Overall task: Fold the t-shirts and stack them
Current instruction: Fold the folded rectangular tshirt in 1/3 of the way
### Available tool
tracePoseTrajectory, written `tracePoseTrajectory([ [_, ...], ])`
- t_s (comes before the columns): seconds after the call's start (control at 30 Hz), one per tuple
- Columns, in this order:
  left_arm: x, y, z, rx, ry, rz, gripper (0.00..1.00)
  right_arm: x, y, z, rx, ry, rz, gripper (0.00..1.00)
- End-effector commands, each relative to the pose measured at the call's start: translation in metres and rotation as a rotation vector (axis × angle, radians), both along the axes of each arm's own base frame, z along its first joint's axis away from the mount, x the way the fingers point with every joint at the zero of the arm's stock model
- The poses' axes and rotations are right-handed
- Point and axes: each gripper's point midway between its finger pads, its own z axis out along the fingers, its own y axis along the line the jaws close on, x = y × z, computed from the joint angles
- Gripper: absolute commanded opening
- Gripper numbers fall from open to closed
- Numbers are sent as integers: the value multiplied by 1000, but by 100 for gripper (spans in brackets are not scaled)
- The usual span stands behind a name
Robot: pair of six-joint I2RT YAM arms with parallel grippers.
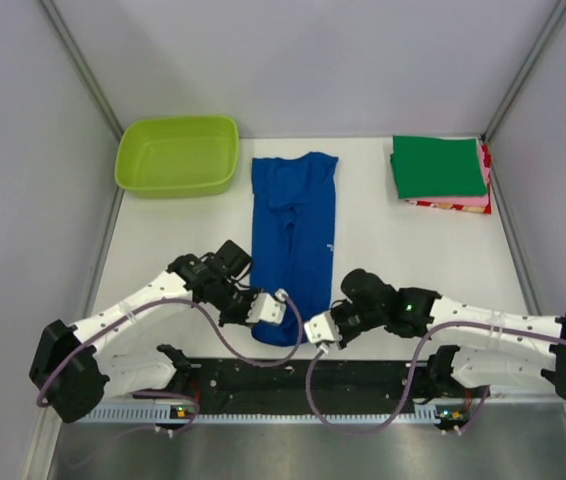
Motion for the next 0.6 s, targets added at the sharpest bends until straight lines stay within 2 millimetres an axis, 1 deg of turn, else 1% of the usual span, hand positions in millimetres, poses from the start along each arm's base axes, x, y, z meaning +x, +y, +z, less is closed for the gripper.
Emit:
tracePoseTrajectory([
  [0.0,54,-14,35,-50,-29,247,0,57,10,39,183,14,-220,0],
  [0.03,68,-15,40,-64,-15,302,0,74,9,43,202,3,-266,0],
  [0.07,87,-17,52,-87,-15,368,0,92,8,47,218,-6,-314,0],
  [0.1,107,-15,58,-94,-20,426,0,110,6,49,231,-12,-364,0],
  [0.17,140,-12,63,-87,-44,517,0,145,3,52,257,-31,-452,0],
  [0.2,153,-11,63,-83,-52,543,0,161,0,51,261,-47,-488,0],
  [0.23,165,-13,64,-78,-64,560,0,180,-2,56,286,-82,-527,0],
  [0.3,188,-14,58,-49,-65,602,0,211,-6,55,282,-127,-583,0],
  [0.33,201,-13,57,-39,-65,629,0,224,-7,56,278,-141,-604,0],
  [0.37,212,-11,53,-23,-47,666,0,235,-8,51,261,-146,-622,0],
  [0.4,225,-9,53,-20,-36,706,0,247,-8,53,259,-157,-637,0],
  [0.5,258,0,44,-14,8,811,0,276,-12,51,251,-184,-683,0],
  [0.57,276,3,46,-32,-4,854,0,294,-18,53,264,-192,-724,0],
])
